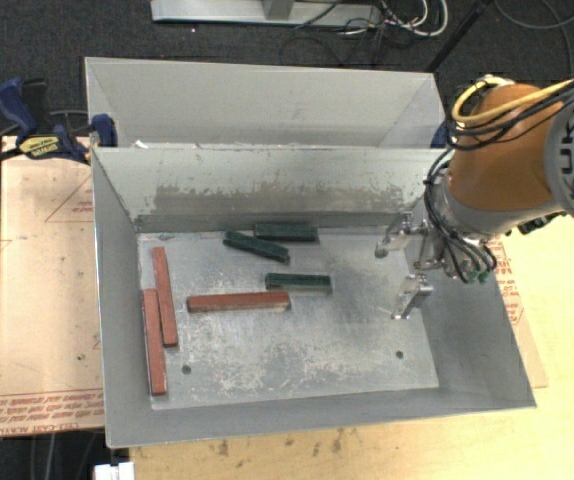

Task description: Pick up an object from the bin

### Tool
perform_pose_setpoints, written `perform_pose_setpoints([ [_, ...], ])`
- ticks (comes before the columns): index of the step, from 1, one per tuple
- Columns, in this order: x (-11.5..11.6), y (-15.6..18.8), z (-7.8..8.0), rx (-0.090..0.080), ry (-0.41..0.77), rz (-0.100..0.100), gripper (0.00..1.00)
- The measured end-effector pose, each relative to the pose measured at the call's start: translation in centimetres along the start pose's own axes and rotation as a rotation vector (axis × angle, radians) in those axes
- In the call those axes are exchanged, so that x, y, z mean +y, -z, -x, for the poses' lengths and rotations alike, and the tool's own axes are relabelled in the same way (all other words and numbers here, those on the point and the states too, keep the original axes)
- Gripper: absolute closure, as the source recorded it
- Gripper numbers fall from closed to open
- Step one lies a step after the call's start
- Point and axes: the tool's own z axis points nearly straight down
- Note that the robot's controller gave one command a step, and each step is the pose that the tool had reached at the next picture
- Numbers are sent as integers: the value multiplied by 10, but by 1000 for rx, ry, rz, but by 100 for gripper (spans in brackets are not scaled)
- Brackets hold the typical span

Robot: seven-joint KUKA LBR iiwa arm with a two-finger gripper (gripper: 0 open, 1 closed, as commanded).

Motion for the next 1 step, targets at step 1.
perform_pose_setpoints([
  [1,15,-9,39,15,-22,3,0],
])
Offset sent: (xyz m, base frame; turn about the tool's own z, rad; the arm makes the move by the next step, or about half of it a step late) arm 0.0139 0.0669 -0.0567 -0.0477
